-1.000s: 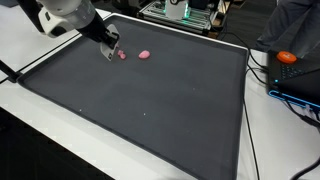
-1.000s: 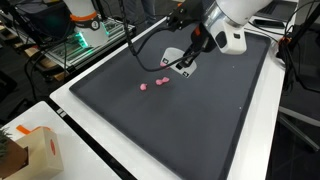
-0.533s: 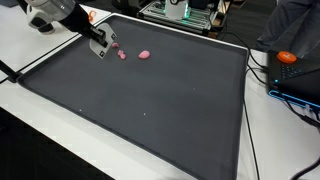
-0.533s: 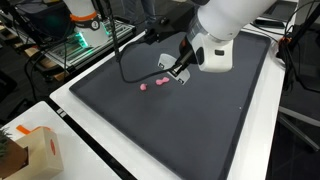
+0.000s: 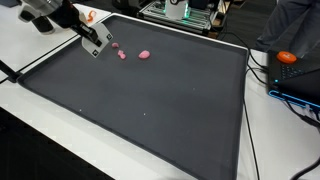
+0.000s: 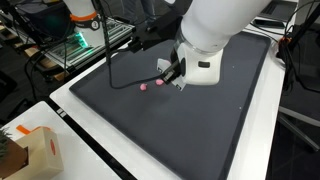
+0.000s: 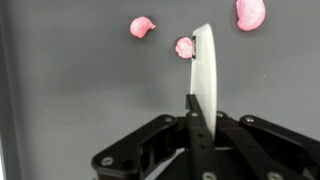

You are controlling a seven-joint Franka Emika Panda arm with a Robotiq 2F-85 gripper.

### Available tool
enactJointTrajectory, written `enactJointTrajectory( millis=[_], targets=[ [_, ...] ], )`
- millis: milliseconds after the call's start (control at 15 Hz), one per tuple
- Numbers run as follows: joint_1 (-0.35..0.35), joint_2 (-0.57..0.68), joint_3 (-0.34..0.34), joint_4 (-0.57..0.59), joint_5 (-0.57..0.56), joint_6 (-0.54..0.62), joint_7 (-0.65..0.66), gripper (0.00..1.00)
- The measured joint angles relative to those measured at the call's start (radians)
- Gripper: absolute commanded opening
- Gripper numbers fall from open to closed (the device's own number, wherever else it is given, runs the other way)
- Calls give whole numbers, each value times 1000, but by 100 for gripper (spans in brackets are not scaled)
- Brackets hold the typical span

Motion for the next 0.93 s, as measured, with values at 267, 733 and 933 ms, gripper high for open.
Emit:
enactJointTrajectory(
  millis=[267,733,933],
  targets=[
    [-8,-10,-15,-29,11,40,24,1],
    [-20,-68,-43,-159,11,116,13,1],
    [-30,-101,-48,-220,11,137,6,1]
  ],
)
